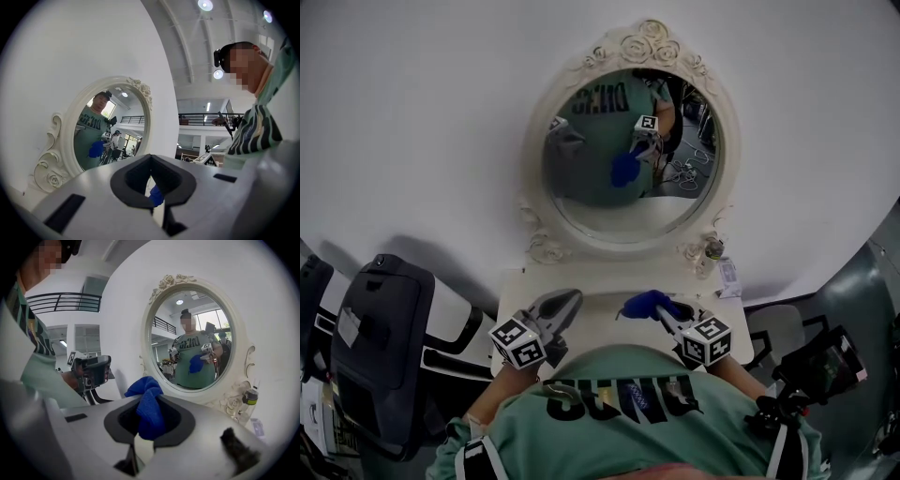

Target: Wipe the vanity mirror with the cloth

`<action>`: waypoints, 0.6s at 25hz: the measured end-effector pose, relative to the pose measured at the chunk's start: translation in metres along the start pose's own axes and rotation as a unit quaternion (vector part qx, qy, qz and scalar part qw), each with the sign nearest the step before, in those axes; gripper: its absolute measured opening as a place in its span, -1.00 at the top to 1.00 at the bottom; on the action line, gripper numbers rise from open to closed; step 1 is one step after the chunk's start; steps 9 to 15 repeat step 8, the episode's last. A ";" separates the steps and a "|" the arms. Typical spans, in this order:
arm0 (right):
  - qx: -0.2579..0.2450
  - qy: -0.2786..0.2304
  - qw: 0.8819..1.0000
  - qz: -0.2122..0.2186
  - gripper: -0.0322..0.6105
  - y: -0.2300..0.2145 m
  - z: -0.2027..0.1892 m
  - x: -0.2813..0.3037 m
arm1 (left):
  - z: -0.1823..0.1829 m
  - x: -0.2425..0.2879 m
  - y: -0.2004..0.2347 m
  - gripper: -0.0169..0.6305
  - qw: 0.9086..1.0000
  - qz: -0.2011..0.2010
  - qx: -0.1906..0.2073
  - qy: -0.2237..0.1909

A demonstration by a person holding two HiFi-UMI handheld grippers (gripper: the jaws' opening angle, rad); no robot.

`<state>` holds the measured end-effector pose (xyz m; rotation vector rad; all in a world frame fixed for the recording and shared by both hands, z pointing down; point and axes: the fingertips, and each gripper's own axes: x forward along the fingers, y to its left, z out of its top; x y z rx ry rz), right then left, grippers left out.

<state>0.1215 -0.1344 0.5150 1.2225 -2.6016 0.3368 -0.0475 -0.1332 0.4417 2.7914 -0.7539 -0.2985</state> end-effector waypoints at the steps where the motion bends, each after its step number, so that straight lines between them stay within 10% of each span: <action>1: -0.004 0.000 1.000 0.001 0.76 0.002 0.001 0.001 | 0.002 -0.001 0.000 0.92 1.000 0.001 0.001 -0.002; 15: -0.010 0.005 1.000 0.008 0.76 0.010 -0.003 -0.002 | -0.001 -0.008 -0.007 0.92 1.000 0.004 -0.003 0.003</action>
